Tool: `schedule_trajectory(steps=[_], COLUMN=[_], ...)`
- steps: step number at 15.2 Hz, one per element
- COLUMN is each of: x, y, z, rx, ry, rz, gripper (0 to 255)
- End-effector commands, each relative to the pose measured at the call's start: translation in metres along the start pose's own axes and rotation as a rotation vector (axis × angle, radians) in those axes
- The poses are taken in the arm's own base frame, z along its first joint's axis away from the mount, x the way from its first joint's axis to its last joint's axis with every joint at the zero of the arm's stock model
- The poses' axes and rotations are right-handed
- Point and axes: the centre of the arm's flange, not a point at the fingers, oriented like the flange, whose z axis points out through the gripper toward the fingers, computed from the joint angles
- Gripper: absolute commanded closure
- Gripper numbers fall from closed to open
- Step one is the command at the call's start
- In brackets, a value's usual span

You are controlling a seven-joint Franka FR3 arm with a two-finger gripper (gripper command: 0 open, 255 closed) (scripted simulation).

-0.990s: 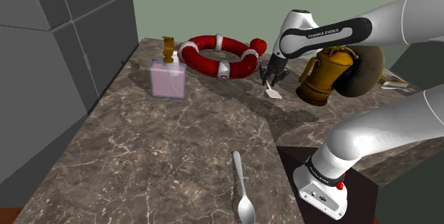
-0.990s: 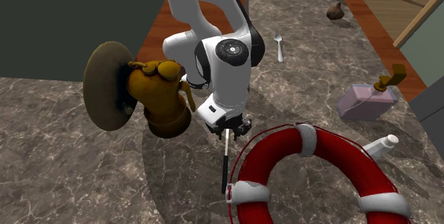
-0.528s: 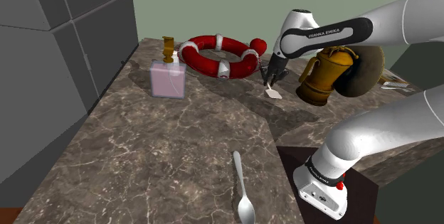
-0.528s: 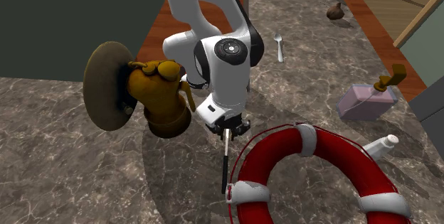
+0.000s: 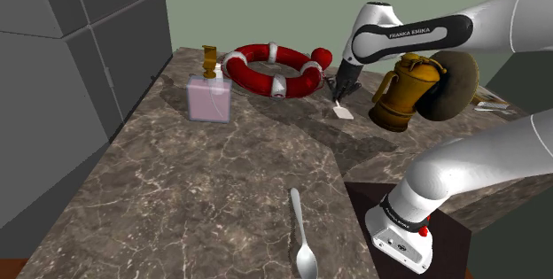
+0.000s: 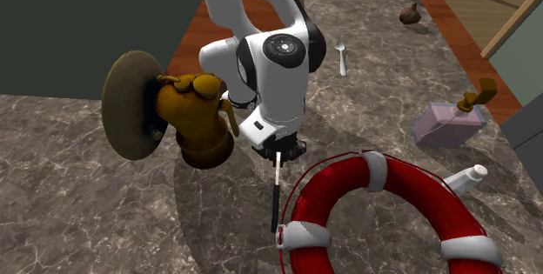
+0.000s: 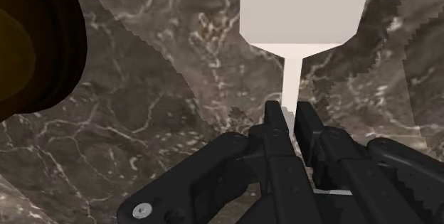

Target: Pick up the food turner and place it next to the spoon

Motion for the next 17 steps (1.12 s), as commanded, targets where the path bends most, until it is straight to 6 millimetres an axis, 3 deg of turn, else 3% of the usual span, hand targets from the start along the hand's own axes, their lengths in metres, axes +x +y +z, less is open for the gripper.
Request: schedule_trajectory(steps=[1, 10, 17], x=[0.000, 0.003, -0.083], y=[0.000, 0.000, -0.034], z=[-0.011, -0.054, -0.060], rx=[0.000, 0.000, 0.000], ry=[-0.001, -0.001, -0.001], rz=[0.000, 0.000, 0.000], gripper=[255, 255, 255])
